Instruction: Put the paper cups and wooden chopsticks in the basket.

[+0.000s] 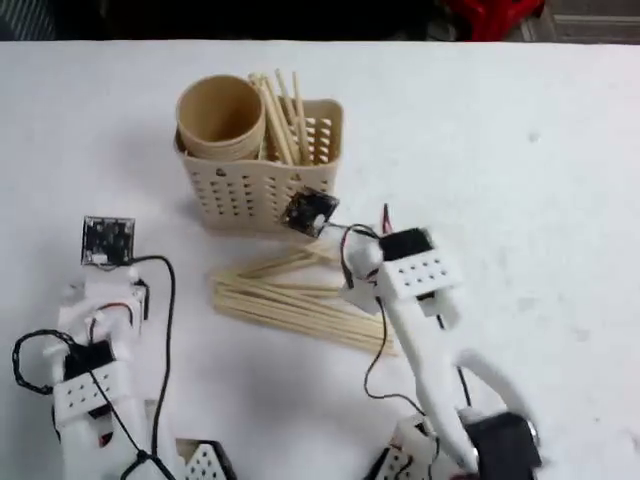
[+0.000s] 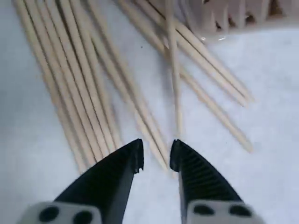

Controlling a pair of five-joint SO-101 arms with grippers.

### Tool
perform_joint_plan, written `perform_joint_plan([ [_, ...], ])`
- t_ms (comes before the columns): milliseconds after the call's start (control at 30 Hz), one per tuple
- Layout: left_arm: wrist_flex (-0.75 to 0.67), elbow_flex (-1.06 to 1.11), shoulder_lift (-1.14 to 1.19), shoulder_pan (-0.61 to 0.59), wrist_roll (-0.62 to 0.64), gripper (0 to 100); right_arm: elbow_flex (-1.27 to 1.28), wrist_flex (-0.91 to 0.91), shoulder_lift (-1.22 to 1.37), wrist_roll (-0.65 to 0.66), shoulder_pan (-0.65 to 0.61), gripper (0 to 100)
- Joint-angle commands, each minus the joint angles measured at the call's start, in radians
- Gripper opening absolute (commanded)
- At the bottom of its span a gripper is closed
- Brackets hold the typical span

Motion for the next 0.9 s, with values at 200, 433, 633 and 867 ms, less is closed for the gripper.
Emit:
perform_joint_plan([
  [200, -0.023, -0.002, -0.013, -0.007, -0.006, 20, 0.031, -0.309, 0.186, 0.008, 0.108, 15.5],
  [433, -0.026, 0.011, -0.013, 0.012, -0.008, 20, 0.029, -0.386, 0.263, 0.009, 0.133, 15.2],
  [633, -0.031, 0.023, -0.018, 0.03, -0.011, 20, 0.034, -0.384, 0.265, 0.012, 0.133, 2.6],
  [867, -0.031, 0.023, -0.018, 0.03, -0.011, 20, 0.035, -0.308, 0.179, 0.008, 0.166, 1.7],
])
